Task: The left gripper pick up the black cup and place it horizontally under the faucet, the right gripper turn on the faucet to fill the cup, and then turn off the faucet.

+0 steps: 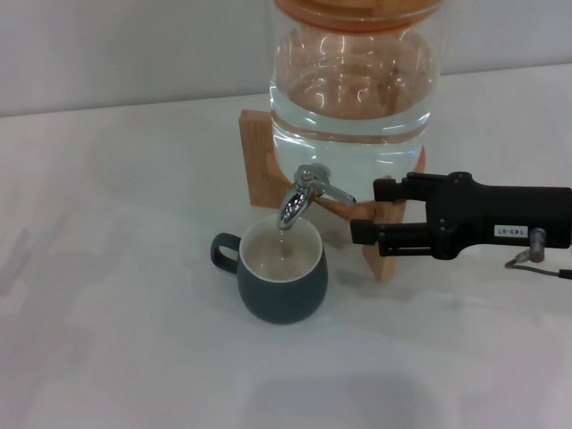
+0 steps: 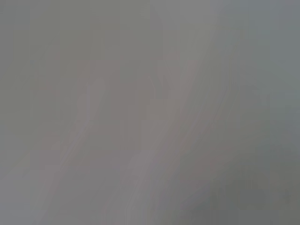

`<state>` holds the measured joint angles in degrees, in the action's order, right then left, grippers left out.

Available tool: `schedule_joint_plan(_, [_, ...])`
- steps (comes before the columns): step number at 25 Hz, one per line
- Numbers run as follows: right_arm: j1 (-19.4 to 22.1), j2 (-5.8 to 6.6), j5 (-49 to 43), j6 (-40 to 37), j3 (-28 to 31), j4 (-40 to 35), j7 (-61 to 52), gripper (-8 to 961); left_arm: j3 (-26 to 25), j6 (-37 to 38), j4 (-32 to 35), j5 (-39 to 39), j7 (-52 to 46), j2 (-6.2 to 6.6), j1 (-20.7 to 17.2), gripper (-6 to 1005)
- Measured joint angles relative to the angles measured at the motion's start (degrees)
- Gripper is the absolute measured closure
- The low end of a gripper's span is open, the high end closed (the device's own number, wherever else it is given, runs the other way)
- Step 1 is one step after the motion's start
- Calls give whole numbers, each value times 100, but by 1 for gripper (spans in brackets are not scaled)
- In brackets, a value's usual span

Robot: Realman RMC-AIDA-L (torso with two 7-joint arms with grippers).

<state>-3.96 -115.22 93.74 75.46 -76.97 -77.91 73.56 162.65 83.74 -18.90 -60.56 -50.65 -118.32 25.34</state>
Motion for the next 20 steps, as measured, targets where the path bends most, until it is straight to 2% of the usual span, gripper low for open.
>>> schedule_joint_plan(20, [-205, 18, -11, 1, -582, -116, -72, 129, 3, -16, 1, 1, 3, -7, 15, 259])
